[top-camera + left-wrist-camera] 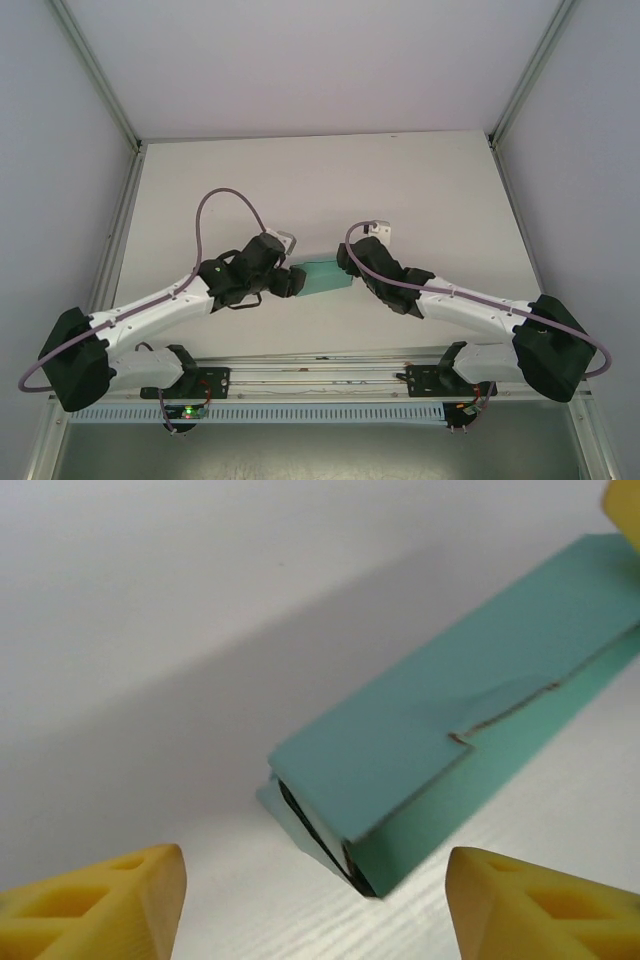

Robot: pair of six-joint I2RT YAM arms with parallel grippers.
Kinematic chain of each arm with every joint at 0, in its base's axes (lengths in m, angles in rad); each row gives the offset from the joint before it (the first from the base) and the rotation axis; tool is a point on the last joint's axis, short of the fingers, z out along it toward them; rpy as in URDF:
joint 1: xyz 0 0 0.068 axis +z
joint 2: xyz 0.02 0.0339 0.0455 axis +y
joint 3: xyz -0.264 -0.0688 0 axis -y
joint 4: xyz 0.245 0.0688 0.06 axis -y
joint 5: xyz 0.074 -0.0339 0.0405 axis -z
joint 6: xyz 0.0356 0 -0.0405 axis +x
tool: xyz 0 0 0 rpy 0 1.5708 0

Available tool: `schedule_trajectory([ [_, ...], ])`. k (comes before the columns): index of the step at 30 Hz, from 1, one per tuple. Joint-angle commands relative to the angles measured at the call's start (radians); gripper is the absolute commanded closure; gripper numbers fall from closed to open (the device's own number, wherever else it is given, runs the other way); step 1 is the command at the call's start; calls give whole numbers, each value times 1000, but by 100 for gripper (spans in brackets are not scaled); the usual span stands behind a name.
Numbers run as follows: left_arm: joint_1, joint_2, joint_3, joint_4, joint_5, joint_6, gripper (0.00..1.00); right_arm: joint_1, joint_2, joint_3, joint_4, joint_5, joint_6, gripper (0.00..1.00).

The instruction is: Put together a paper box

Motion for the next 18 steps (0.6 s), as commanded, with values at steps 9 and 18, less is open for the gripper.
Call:
schedule_trajectory([
  [9,103,45,127,-65,105,-246,14,25,46,-140,-45,-38,-12,46],
  [18,195,82,-4,45,238,-310,25,27,67,-189,20,-37,-22,46],
])
